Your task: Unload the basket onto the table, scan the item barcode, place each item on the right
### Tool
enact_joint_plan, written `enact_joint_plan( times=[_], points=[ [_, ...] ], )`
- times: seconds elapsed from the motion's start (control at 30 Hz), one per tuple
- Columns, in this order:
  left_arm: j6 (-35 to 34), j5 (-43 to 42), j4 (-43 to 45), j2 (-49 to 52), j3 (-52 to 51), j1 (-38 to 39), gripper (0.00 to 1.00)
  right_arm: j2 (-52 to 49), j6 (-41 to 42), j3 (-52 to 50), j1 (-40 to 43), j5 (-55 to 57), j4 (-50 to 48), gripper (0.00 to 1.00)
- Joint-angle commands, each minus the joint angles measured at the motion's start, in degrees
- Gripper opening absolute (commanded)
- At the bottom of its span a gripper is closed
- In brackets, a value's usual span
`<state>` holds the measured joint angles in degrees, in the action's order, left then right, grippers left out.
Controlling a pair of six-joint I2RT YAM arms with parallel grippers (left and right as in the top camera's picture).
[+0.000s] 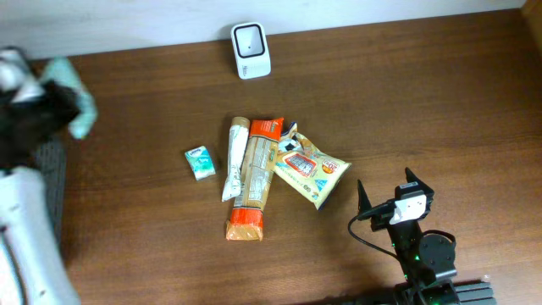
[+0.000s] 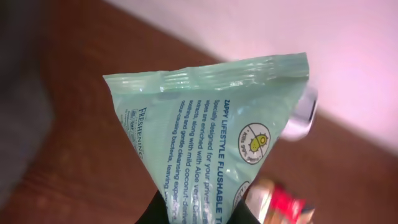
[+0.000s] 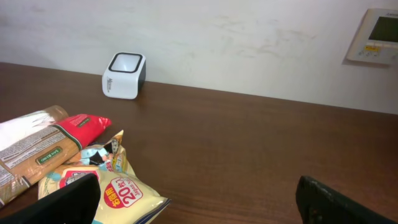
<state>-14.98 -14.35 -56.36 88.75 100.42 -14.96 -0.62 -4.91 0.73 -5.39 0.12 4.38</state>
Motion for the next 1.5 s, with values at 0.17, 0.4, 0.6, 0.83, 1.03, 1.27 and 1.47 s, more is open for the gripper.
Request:
enact_joint_plan(
  times=[0.17,0.4,0.6,0.83,1.03,1.27,1.47],
  points=[
    [-1.6,14.6,-0.6,18.9,-8.0,19.1,0.01,0.4,-0.2,-0.4,0.3,-0.1,0.2,0.99],
    [-2.1,14.2,-1.7,32.6,-8.0,22.3,0.2,0.4,-0.2,-0.4,0.3,-0.1,0.2,0.99],
    [-2.1,17.0,-6.3,32.8,-3.3,23.4,0.99,0.4,-0.2,-0.4,0.3,-0.1,0.2,0.99],
    [-2.1,27.7,-22.9,22.9,22.1,18.0,0.99,0.4,-0.2,-0.4,0.3,-0.1,0.2,0.99],
    [-2.1,35.3,-23.6,13.8,22.8,4.5,0.99,0.4,-0.2,-0.4,0.3,-0.1,0.2,0.99],
    [-2.1,34.7,-24.3,13.7,22.7,-4.3,0.99,0.4,-0.2,-0.4,0.3,-0.1,0.2,0.99],
    [-2.1,34.7,-24.3,13.7,22.7,-4.3,0.99,0.4,-0.2,-0.4,0.3,-0.1,0.2,0.99]
  ],
)
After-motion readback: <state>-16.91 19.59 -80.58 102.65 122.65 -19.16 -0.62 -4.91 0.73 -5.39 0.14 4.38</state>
